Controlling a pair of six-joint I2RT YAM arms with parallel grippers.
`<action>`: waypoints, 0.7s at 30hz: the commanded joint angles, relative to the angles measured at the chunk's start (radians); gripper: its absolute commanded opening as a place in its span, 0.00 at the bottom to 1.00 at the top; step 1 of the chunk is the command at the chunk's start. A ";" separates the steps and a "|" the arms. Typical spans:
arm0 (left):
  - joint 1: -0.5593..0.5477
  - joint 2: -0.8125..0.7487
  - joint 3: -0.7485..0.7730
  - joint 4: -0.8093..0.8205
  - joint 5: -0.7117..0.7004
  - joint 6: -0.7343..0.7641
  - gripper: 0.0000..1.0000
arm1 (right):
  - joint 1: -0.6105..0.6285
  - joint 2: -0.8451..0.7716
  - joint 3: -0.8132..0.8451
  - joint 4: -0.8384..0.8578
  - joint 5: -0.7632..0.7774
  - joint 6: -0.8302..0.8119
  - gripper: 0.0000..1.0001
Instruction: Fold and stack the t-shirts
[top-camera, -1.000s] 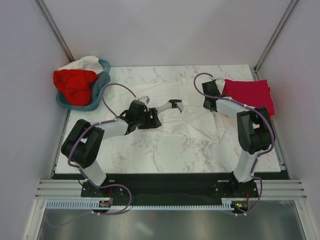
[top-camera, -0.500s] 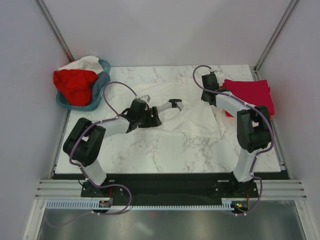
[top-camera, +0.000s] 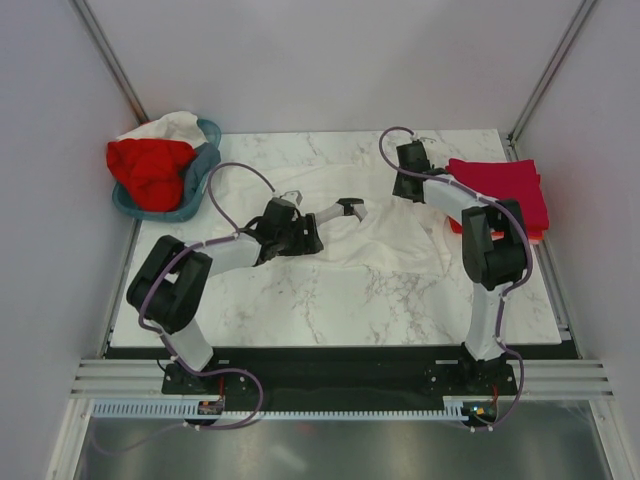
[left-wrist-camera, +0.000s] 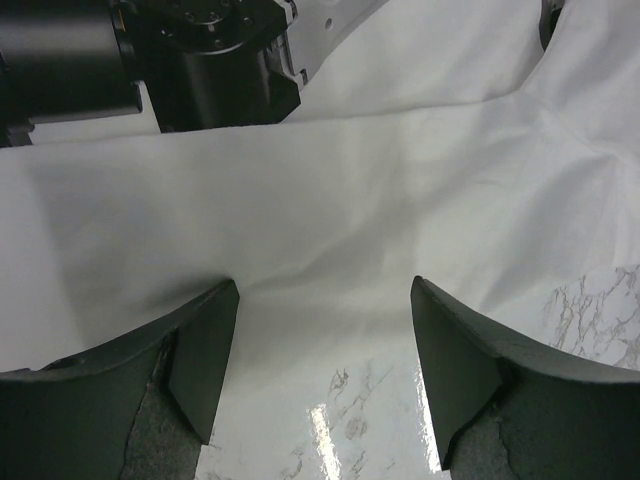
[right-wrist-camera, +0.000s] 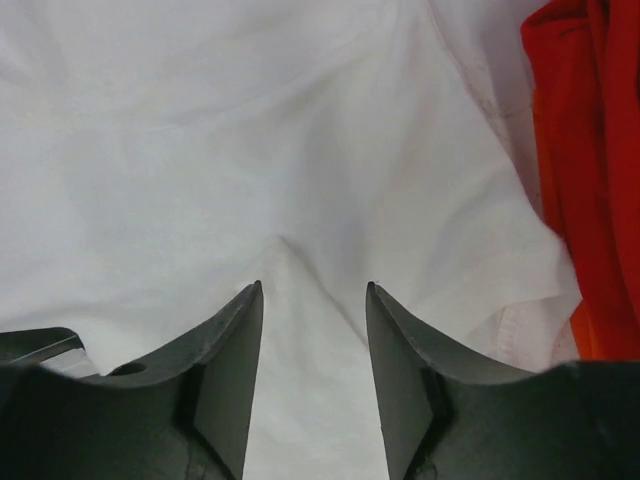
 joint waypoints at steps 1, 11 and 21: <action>-0.009 0.003 0.008 -0.079 -0.046 0.035 0.78 | -0.004 -0.009 0.028 -0.022 0.010 -0.005 0.55; -0.020 -0.057 -0.004 -0.077 -0.074 0.037 0.78 | -0.002 -0.403 -0.360 -0.025 0.024 0.105 0.50; -0.022 -0.088 -0.018 -0.075 -0.080 0.032 0.78 | -0.004 -0.692 -0.693 -0.092 -0.007 0.161 0.05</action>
